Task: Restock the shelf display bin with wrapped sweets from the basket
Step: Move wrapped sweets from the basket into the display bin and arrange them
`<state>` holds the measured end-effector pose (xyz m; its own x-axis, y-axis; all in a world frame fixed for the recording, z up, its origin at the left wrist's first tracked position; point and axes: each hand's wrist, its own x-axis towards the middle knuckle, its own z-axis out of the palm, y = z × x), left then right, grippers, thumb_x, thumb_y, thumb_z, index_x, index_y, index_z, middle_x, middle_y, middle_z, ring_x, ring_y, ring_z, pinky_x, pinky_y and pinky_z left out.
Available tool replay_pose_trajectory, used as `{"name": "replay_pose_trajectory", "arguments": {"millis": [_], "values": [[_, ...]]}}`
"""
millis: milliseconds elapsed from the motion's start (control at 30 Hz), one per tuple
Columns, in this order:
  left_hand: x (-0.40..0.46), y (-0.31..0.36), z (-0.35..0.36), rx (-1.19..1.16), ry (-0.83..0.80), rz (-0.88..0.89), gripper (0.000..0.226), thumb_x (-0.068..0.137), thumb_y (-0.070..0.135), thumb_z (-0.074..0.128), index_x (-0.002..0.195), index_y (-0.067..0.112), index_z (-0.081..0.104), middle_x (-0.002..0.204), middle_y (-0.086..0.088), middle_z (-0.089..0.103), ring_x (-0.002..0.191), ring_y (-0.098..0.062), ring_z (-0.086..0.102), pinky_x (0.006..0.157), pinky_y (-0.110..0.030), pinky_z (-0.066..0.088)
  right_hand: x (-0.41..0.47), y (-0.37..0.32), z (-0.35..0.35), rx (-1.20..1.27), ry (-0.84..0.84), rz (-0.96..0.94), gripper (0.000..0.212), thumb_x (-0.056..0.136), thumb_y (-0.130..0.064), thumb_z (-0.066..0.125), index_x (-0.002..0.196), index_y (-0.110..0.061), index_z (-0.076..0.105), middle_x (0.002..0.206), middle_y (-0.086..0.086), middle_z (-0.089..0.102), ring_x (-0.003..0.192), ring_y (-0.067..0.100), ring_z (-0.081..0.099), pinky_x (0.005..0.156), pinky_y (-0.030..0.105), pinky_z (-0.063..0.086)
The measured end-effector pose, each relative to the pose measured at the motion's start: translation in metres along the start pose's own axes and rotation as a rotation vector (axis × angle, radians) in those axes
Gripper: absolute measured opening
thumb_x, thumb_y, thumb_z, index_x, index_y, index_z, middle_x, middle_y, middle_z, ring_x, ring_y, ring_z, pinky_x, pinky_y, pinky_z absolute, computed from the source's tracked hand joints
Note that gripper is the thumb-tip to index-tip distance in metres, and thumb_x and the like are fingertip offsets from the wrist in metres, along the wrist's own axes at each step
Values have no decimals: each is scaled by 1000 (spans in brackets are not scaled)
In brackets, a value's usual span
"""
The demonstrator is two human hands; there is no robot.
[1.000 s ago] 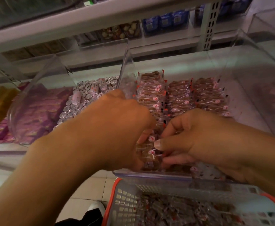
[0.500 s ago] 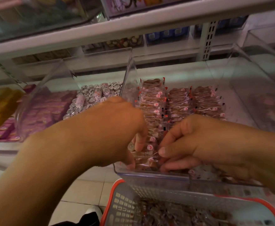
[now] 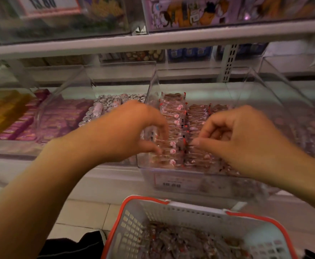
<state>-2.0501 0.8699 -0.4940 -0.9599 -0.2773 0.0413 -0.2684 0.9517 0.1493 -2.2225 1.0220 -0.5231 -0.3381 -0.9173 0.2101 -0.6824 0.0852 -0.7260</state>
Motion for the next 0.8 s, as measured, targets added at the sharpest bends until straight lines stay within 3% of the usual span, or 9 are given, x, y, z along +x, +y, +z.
{"name": "replay_pose_trajectory", "arguments": {"millis": [100,200,300,333,400,467,600,667,800], "values": [[-31,15,3,-38,471,108,7,85,30,74,86,30,67,73,18,59,65,5,52,68,-10,40,-52,-3,2,-222,86,-381,16,85,-36,70,73,-25,67,59,-12,59,53,1,53,50,13,40],[-57,51,32,-62,624,207,15,85,30,67,72,26,61,54,14,39,49,-3,43,52,-19,36,-105,15,37,-460,-341,-470,21,94,-42,53,86,-27,64,79,-8,66,70,14,62,59,33,50],[-57,84,95,-31,295,258,13,78,32,60,68,24,56,56,9,45,55,-19,54,50,-28,42,-143,57,89,-546,-994,-109,17,98,-31,50,83,-34,55,89,-5,63,79,21,53,72,34,44],[-55,90,118,-8,70,180,13,79,34,59,73,23,60,64,6,55,64,-22,59,56,-32,48,-156,80,107,-583,-1113,-19,18,98,-24,51,87,-37,59,91,-2,63,81,22,53,77,36,46],[-59,90,171,24,-442,-25,20,85,38,61,88,19,66,85,-2,67,82,-26,63,74,-37,54,-187,126,137,-739,-1244,119,28,97,-23,59,125,-24,58,120,10,62,101,30,59,88,42,50],[-78,86,223,-35,-793,-205,23,88,35,65,97,14,67,95,-7,66,86,-26,62,80,-35,53,-221,170,159,-734,-1211,317,75,91,-33,69,152,-11,30,152,16,39,129,35,48,105,44,43],[-136,92,309,-236,-961,-640,69,94,43,61,147,6,37,146,-15,44,123,-28,55,93,-31,48,-268,218,192,-234,-874,878,127,75,-39,84,156,-9,-10,164,17,4,146,35,25,115,37,33],[-151,104,341,-379,-1018,-799,71,97,47,54,149,3,32,154,-15,35,133,-29,46,103,-32,43,-279,226,212,-39,-731,1077,137,69,-40,88,155,-11,-15,165,15,4,147,37,23,115,43,34],[-150,121,385,-760,-849,-1057,71,95,49,55,146,3,37,150,-16,40,131,-33,47,105,-38,44,-272,228,258,165,-526,1127,135,63,-38,92,157,-18,-2,161,17,17,144,38,29,114,47,35]]}}
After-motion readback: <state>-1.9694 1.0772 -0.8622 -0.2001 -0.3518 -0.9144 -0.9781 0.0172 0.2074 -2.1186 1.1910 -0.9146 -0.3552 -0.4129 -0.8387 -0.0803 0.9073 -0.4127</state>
